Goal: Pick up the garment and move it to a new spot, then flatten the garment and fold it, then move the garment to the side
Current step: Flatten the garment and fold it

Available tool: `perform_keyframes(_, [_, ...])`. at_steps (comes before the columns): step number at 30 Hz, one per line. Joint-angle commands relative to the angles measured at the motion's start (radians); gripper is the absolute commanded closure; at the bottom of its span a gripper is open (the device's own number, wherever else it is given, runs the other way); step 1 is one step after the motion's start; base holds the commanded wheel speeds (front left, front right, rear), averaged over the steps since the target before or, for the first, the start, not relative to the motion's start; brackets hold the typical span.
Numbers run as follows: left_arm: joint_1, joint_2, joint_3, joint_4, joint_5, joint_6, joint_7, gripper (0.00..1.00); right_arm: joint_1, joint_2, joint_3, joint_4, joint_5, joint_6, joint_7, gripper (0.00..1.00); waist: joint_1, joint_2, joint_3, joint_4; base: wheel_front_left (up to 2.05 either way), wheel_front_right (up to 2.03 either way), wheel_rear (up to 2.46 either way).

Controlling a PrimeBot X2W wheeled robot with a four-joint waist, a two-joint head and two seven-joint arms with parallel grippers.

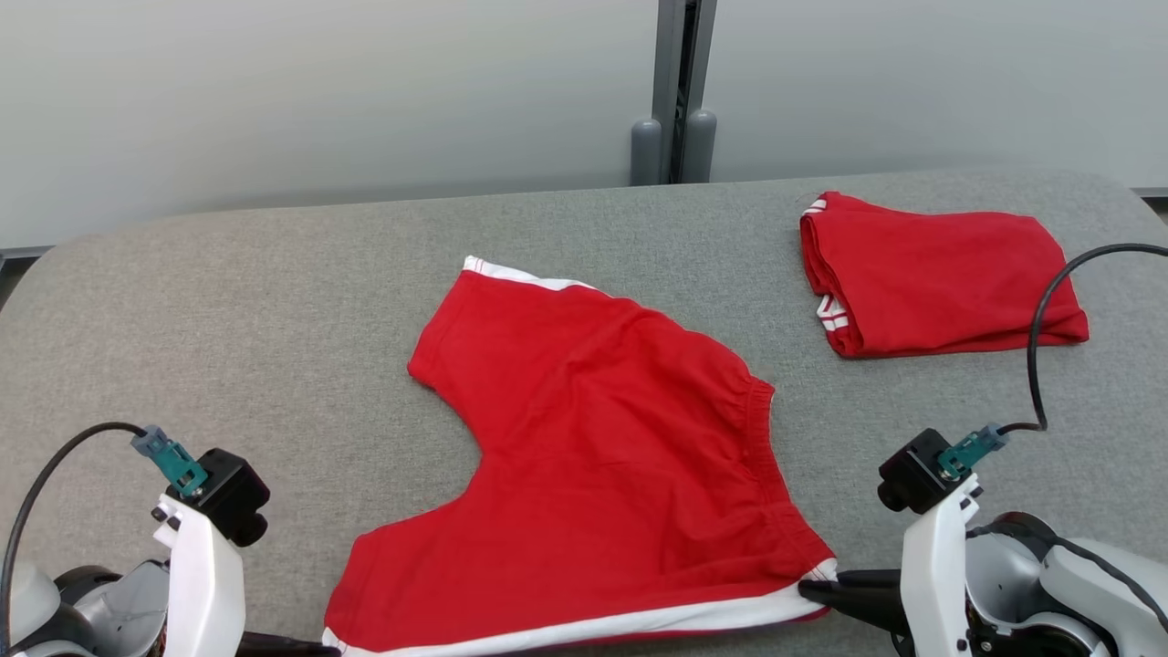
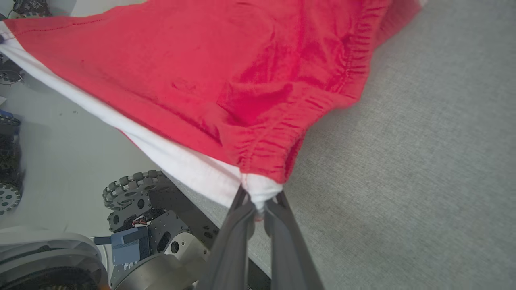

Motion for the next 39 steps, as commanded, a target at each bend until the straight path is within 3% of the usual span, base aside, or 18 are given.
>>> perform_keyframes(1, [0.012, 0.009, 0.003, -0.008, 0.002, 0.01, 0.003, 1.0, 0.019, -0.01, -0.021, -0.019, -0.012, 0.0, 0.016, 1.0, 0.0, -0.0001, 0.007, -0.004, 0.0, 0.0, 0.0])
perform_keyframes(12, [-0.068, 0.0, 0.05, -0.002, 0.005, 0.024, 0.018, 1.0, 0.075, 0.028, -0.218, -0.081, -0.09, 0.001, 0.115, 1.0, 0.0, -0.0001, 0.062, -0.017, 0.0, 0.0, 0.0])
perform_keyframes(27, [-0.315, -0.13, 0.164, 0.26, 0.004, -0.023, 0.107, 1.0, 0.054, 0.229, -0.542, -0.041, -0.21, 0.001, 0.144, 1.0, 0.0, -0.0001, 0.232, -0.061, 0.0, 0.0, 0.0])
perform_keyframes(39, [-0.472, -0.2, 0.21, 0.451, 0.053, -0.039, 0.139, 1.0, 0.136, 0.346, -0.734, -0.087, -0.305, 0.001, 0.159, 1.0, 0.0, -0.0001, 0.323, -0.105, 0.0, 0.0, 0.0])
